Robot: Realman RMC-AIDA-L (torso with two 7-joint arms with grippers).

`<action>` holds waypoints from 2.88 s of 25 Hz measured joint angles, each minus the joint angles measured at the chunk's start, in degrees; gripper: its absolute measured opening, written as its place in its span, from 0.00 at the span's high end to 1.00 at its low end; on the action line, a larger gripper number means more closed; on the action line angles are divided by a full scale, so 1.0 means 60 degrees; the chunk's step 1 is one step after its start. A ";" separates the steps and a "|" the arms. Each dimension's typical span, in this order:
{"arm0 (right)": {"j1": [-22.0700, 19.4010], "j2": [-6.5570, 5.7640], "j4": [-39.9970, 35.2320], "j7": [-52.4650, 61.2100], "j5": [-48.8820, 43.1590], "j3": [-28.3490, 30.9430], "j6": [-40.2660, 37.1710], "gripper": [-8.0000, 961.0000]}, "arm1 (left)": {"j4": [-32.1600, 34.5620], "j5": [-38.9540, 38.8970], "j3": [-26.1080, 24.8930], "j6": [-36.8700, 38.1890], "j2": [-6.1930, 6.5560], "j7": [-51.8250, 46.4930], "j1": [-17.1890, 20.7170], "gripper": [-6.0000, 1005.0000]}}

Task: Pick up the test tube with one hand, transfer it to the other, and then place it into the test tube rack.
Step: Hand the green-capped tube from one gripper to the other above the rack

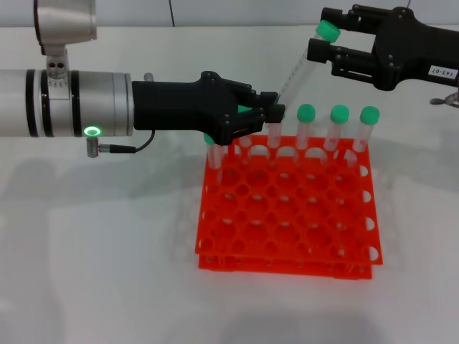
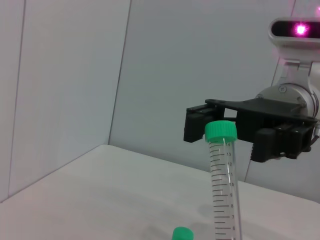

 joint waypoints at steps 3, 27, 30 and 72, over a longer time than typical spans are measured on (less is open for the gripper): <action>0.0003 -0.0001 0.0011 0.0000 0.0008 0.0027 0.0014 0.41 | 0.0013 -0.0002 0.0000 0.0003 0.0000 0.0000 -0.0001 0.81; 0.0055 -0.0027 0.0197 0.0000 0.0118 -0.0015 0.0185 0.62 | 0.0025 -0.0027 0.0000 0.0003 0.0000 0.0000 -0.0051 0.81; 0.0064 -0.0030 0.0215 0.0001 0.0122 -0.0015 0.0182 0.62 | 0.0026 -0.0024 -0.0001 0.0000 0.0000 -0.0002 -0.0052 0.81; 0.0135 -0.0059 0.0219 0.0000 0.0074 -0.0089 0.0215 0.70 | -0.0051 -0.0193 0.0249 0.0014 -0.0045 -0.0031 -0.0072 0.85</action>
